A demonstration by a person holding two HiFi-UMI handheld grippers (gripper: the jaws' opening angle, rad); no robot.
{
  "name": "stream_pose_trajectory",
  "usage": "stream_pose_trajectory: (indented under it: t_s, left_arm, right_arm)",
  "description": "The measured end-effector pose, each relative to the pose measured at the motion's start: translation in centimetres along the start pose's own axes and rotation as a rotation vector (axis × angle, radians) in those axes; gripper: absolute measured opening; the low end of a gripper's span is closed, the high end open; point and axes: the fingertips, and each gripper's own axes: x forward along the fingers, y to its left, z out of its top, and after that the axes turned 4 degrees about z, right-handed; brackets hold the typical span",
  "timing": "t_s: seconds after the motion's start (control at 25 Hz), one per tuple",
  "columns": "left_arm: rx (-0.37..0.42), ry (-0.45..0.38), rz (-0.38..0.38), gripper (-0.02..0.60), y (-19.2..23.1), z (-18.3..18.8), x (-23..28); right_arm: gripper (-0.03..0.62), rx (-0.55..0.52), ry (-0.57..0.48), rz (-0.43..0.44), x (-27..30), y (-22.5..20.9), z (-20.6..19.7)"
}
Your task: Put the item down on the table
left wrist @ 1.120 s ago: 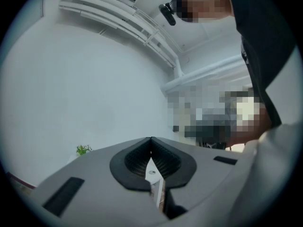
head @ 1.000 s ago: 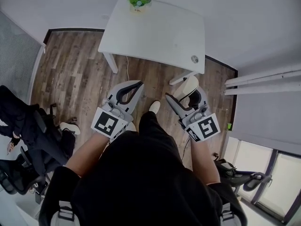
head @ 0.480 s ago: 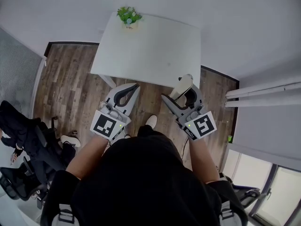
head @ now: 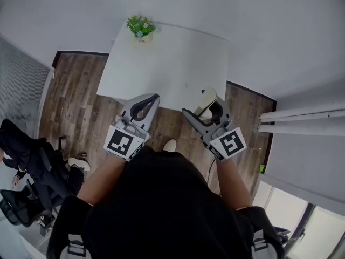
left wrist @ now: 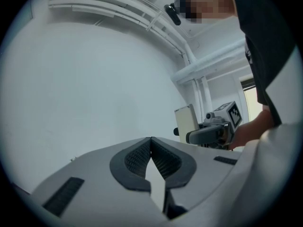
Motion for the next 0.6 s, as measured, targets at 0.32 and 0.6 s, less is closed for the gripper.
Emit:
stream_pose_trajectory:
  t_s: [0.32, 0.6]
  left_arm:
    - [0.013, 0.003, 0.009, -0.006, 1.6, -1.0, 3.5]
    - [-0.013, -0.002, -0.022, -0.006, 5.6, -2.3, 7.7]
  right_arm:
    - [0.325, 0.024, 0.014, -0.003, 1.8, -3.9, -1.3]
    - [0.325, 0.015, 0.046, -0.021, 5.1, -7.6, -2.3]
